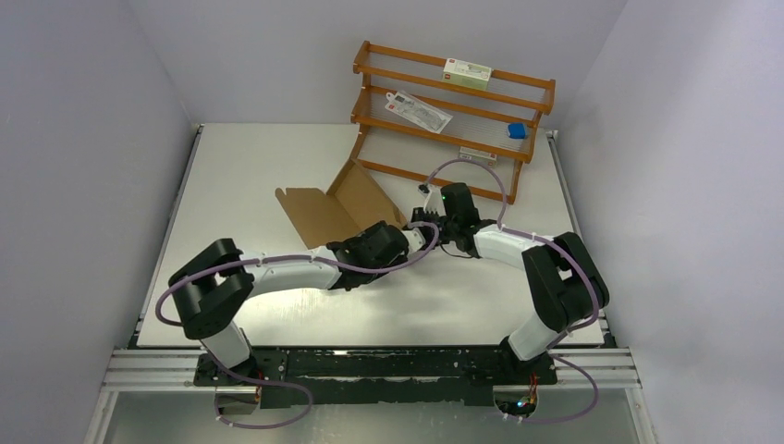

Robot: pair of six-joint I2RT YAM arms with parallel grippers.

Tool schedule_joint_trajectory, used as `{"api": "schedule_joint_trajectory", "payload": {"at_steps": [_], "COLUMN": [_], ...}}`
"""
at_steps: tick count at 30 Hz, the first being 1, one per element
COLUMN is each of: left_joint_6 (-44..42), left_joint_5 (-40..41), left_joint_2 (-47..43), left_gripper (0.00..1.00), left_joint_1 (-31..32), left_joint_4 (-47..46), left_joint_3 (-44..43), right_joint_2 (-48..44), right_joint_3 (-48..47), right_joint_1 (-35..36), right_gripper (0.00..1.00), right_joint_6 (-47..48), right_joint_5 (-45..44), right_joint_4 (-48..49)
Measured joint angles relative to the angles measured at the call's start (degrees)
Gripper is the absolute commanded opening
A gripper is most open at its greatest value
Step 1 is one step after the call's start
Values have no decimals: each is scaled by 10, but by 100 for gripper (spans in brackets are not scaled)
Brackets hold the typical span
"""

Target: Fold the paper box

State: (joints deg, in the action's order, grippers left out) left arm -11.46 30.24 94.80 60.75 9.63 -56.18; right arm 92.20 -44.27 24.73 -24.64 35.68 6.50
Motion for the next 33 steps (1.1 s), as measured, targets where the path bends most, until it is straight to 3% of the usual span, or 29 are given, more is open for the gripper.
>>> {"api": "schedule_joint_trajectory", "payload": {"at_steps": [17,33], "left_joint_6": [-62,-48], "left_joint_5": [-5,-25], "left_joint_2": [76,48], "left_gripper": [46,59], "left_joint_1": [-3,4], "left_joint_4": [48,104], "left_joint_3": [-58,-52], "right_joint_2": [20,32], "right_joint_3": [0,-9], "right_joint_1": [-19,-25], "right_gripper": [7,7], "right_joint_6": [-6,-1], "right_joint_5": [20,40], "right_joint_4": [1,0]}}
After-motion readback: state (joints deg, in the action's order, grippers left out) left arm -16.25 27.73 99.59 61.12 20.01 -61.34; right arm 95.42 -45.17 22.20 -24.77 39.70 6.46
